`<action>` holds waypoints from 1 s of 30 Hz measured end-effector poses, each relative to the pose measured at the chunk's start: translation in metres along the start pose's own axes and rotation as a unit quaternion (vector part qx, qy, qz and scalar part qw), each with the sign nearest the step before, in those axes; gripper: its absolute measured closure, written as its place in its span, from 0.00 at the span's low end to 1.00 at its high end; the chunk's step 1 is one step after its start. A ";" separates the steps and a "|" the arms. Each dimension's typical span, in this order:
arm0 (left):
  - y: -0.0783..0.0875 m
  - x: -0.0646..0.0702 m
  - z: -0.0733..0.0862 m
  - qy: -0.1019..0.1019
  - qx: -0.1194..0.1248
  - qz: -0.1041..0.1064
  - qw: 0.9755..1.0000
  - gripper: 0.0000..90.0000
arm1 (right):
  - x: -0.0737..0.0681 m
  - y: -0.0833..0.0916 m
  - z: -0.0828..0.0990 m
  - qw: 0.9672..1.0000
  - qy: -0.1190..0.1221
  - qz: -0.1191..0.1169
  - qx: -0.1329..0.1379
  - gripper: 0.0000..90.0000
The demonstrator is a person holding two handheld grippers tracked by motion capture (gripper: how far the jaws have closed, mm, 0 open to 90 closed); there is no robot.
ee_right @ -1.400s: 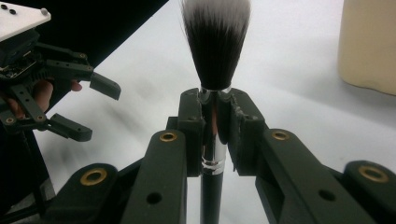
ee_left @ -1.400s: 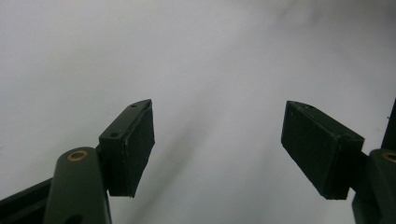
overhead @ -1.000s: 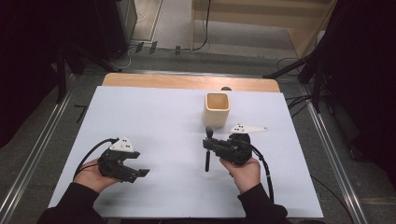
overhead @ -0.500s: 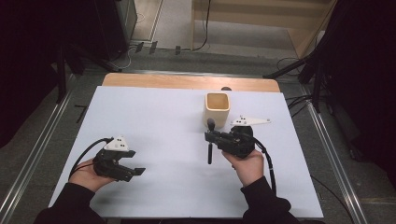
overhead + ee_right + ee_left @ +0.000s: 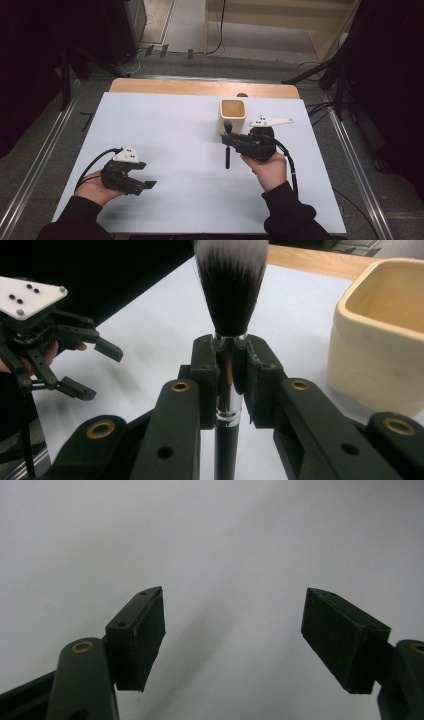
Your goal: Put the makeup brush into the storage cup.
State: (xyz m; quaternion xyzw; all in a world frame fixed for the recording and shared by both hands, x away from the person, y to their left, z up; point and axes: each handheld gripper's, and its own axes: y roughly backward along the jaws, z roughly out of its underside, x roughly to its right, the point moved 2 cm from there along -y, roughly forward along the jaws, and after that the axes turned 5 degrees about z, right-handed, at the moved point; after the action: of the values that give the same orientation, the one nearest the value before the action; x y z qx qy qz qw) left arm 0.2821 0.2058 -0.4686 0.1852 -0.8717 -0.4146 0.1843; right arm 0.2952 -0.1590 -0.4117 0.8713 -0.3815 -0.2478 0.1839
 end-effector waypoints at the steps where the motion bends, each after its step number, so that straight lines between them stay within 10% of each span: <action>1: 0.000 0.000 0.000 0.000 0.000 0.000 1.000 0.30 | 0.000 0.001 -0.001 1.000 0.000 0.002 0.001 0.87; 30: 0.001 0.003 -0.001 -0.004 0.004 0.008 1.000 0.29 | 0.013 0.014 -0.046 1.000 0.011 0.021 0.018 0.87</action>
State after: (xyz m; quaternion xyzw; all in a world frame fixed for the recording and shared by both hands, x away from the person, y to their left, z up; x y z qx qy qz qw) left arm 0.2801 0.2043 -0.4668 0.1770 -0.8754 -0.4107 0.1836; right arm 0.3209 -0.1715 -0.3715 0.8690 -0.4021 -0.2276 0.1774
